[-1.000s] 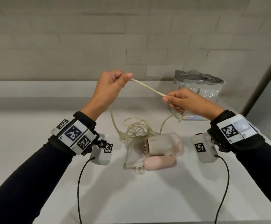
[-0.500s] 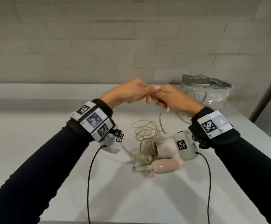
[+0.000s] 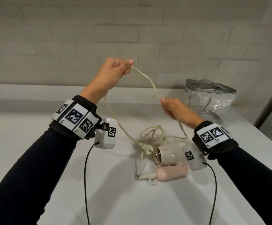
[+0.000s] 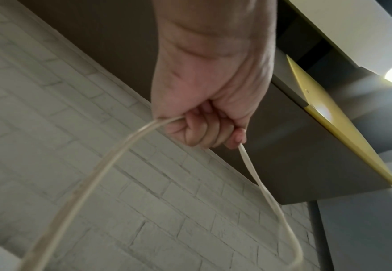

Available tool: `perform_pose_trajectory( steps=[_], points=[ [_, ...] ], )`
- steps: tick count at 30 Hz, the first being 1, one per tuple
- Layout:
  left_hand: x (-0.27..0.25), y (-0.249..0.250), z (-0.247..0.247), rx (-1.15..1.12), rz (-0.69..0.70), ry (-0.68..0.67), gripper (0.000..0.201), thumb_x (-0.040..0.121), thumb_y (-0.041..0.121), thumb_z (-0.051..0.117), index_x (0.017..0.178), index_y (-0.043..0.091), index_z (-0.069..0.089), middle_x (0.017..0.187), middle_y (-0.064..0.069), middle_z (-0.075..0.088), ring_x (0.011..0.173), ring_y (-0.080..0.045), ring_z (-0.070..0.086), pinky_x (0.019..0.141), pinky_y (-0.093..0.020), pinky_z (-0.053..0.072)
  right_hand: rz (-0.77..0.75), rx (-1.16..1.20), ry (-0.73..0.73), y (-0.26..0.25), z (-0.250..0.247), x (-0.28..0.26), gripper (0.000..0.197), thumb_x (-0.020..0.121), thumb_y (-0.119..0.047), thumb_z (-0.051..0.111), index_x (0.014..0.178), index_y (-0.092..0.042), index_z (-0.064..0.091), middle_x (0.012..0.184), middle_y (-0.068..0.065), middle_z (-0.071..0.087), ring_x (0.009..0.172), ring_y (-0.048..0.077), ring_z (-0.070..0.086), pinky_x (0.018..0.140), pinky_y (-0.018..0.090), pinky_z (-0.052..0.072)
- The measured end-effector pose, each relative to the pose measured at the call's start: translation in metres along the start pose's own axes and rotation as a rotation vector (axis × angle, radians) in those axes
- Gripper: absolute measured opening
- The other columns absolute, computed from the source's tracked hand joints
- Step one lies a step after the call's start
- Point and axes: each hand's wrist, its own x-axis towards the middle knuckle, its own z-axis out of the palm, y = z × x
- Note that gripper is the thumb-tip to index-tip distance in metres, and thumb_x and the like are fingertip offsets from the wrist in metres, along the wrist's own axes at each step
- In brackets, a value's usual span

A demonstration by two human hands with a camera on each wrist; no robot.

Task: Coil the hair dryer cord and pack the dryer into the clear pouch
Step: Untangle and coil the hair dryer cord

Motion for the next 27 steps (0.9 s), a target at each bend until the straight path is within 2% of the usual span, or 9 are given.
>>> perform_pose_trajectory(
  steps=[5,8,9,11,13,15,17,21,27],
  points=[
    [0.006,-0.004,0.006,0.015,0.084,0.125,0.044,0.092,0.030,0.049,0.050,0.018,0.041,0.029,0.012,0.025,0.032,-0.004,0.018,0.037,-0.015,0.014,0.049,-0.028,-0.213,0.012,0.012,0.000,0.047,0.095,-0.042,0.026,0.059,-0.017,0.045,0.052,0.000,0.031,0.041,0.007,0.027,0.042,0.020,0.024],
    [0.009,-0.001,0.018,0.067,0.096,0.078,0.043,0.093,0.025,0.049,0.051,0.018,0.043,0.027,0.010,0.030,0.031,-0.004,0.025,0.038,-0.013,0.017,0.084,-0.095,-0.372,0.003,0.017,0.005,0.033,0.098,-0.031,0.032,0.102,-0.013,0.060,0.070,0.002,0.057,0.061,0.010,0.053,0.063,0.020,0.040],
    [0.010,0.001,0.021,0.085,0.087,0.058,0.043,0.094,0.022,0.049,0.051,0.017,0.044,0.026,0.011,0.033,0.030,-0.003,0.028,0.038,-0.013,0.018,0.088,-0.053,-0.377,-0.004,0.017,0.008,0.029,0.095,-0.030,0.041,0.118,-0.016,0.051,0.085,0.002,0.062,0.075,0.013,0.059,0.074,0.021,0.042],
    [0.013,0.004,0.026,0.116,0.075,0.032,0.043,0.094,0.021,0.049,0.051,0.017,0.045,0.026,0.011,0.035,0.029,-0.003,0.030,0.038,-0.013,0.019,0.034,0.122,-0.232,-0.021,0.012,0.016,0.051,0.083,-0.030,0.052,0.129,-0.022,0.032,0.097,0.001,0.065,0.094,0.015,0.062,0.090,0.026,0.042],
    [0.014,0.006,0.031,0.134,0.084,0.029,0.043,0.092,0.026,0.051,0.050,0.020,0.047,0.027,0.011,0.033,0.030,-0.004,0.028,0.039,-0.015,0.019,-0.079,0.301,-0.058,-0.039,0.014,0.024,0.039,0.089,-0.028,0.049,0.123,-0.020,0.031,0.080,-0.002,0.065,0.084,0.015,0.066,0.088,0.030,0.049],
    [0.016,0.008,0.032,0.138,0.088,0.052,0.042,0.092,0.027,0.051,0.050,0.022,0.046,0.028,0.011,0.034,0.031,-0.004,0.028,0.040,-0.016,0.019,-0.128,0.400,0.128,-0.055,0.019,0.030,0.013,0.098,-0.023,0.035,0.104,-0.013,0.040,0.060,-0.001,0.047,0.050,0.009,0.060,0.058,0.022,0.051],
    [0.017,0.012,0.025,0.138,0.094,0.081,0.043,0.092,0.025,0.050,0.050,0.022,0.045,0.028,0.012,0.035,0.031,-0.003,0.030,0.040,-0.015,0.019,-0.126,0.397,0.249,-0.055,0.020,0.034,0.025,0.100,-0.020,0.029,0.083,-0.013,0.046,0.049,-0.006,0.034,0.031,0.003,0.037,0.036,0.017,0.032],
    [0.017,0.019,0.005,0.121,0.066,0.123,0.043,0.094,0.022,0.049,0.052,0.017,0.043,0.025,0.011,0.033,0.028,-0.002,0.028,0.038,-0.012,0.019,-0.078,0.340,0.052,-0.030,0.012,0.028,0.036,0.099,-0.022,0.035,0.065,-0.016,0.046,0.036,-0.012,0.032,0.030,0.002,0.024,0.034,0.013,0.019],
    [0.009,0.006,-0.020,-0.001,-0.020,0.118,0.044,0.095,0.026,0.047,0.052,0.018,0.041,0.027,0.012,0.024,0.027,-0.004,0.018,0.032,-0.013,0.014,-0.010,0.082,0.011,0.016,-0.006,-0.009,0.043,0.097,-0.025,0.036,0.055,-0.015,0.034,0.047,-0.003,0.031,0.036,0.004,0.031,0.044,0.018,0.031]
  ],
)
